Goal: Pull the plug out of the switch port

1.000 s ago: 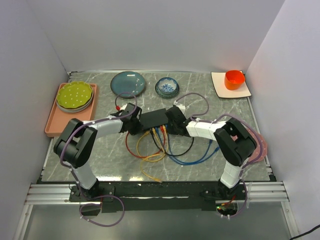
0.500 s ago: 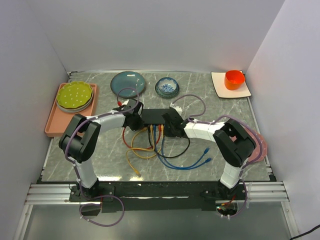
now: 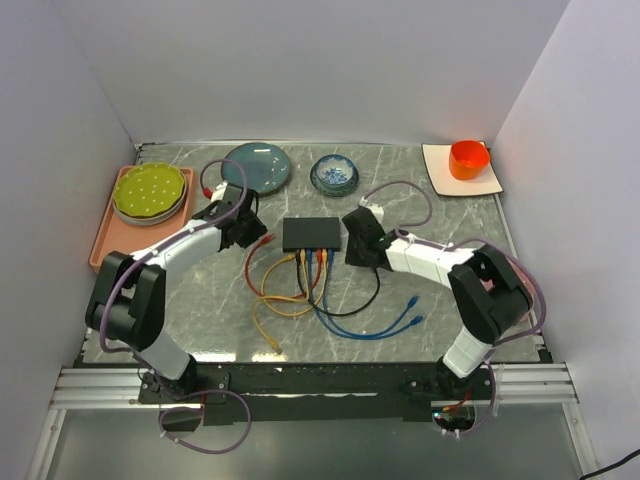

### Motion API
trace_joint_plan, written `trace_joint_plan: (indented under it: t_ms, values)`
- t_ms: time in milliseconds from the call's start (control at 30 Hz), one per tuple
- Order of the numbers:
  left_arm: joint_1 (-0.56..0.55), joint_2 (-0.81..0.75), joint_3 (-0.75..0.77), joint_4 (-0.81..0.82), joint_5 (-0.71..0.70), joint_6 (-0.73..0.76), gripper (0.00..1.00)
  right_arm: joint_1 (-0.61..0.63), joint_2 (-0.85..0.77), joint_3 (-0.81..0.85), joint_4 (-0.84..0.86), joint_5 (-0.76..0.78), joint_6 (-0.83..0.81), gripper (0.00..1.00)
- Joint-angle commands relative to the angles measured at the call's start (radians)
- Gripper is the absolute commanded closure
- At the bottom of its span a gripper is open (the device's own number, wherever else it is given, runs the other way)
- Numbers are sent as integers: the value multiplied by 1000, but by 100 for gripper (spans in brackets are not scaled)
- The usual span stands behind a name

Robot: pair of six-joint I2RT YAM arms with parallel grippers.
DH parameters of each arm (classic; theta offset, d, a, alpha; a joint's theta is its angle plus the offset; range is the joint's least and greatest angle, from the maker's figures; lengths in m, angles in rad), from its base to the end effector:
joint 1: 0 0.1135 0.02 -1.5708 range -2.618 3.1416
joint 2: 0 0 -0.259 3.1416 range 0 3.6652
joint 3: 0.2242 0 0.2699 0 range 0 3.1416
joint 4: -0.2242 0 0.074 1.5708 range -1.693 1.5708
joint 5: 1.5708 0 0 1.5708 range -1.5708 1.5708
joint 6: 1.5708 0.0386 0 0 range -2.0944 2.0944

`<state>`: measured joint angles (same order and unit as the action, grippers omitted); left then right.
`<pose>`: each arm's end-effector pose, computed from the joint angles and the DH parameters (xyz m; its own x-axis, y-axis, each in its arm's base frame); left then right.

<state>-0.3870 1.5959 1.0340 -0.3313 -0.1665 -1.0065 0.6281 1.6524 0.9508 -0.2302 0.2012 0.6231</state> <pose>0.3278 -0.1267 0.1957 -0.6191 -0.6475 -0.4444 -0.4620 0.7578 -0.4607 0.2857 0.1980 0.1579 -0.8071 0.1205 -0.5779 -0.0102 0.9759 0.2178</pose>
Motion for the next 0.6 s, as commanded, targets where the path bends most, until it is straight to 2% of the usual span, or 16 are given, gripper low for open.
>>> trace_joint_plan:
  t_ms: [0, 133, 333, 567]
  values:
    - [2, 50, 11, 14, -4, 13, 63, -86, 102, 133, -3, -23, -5, 96]
    - [4, 119, 53, 15, -4, 19, 64, -134, 199, 259, -37, -59, 6, 100]
    - [11, 240, 112, 25, 33, 16, 64, -140, 331, 416, -80, -92, -10, 100]
    - [17, 309, 189, 26, 74, 31, 65, -133, 368, 390, -38, -161, 9, 100]
